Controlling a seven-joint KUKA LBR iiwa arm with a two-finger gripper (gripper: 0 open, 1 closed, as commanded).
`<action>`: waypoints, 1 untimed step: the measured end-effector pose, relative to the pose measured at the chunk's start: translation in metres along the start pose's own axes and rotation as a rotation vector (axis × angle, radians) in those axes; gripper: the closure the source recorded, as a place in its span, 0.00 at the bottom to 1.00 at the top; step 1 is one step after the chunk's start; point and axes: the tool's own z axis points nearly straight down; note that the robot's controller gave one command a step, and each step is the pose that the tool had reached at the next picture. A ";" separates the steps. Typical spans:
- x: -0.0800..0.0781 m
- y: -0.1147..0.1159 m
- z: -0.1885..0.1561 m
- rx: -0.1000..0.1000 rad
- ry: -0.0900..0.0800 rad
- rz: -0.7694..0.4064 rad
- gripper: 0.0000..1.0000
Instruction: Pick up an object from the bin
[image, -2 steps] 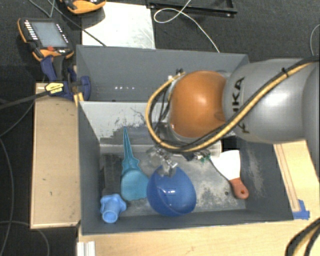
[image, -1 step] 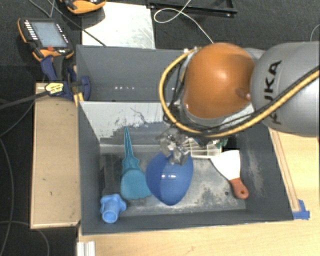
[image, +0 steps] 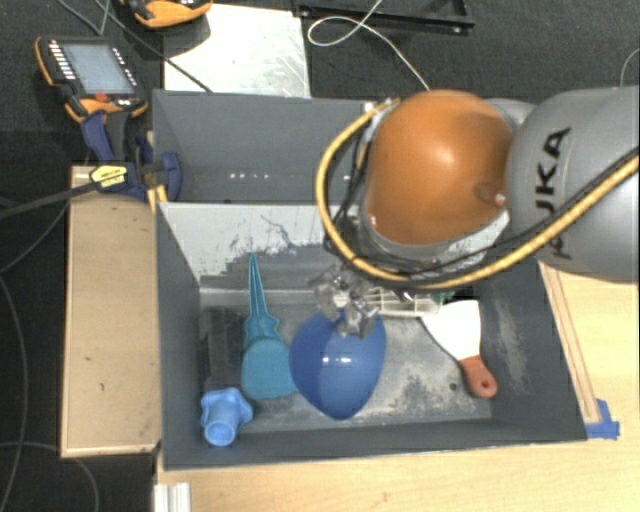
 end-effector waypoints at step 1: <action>0.025 -0.082 0.042 0.000 0.001 0.078 1.00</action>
Offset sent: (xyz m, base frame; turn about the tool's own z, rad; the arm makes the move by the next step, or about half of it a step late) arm 0.0596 -0.0208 -0.0356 -0.0900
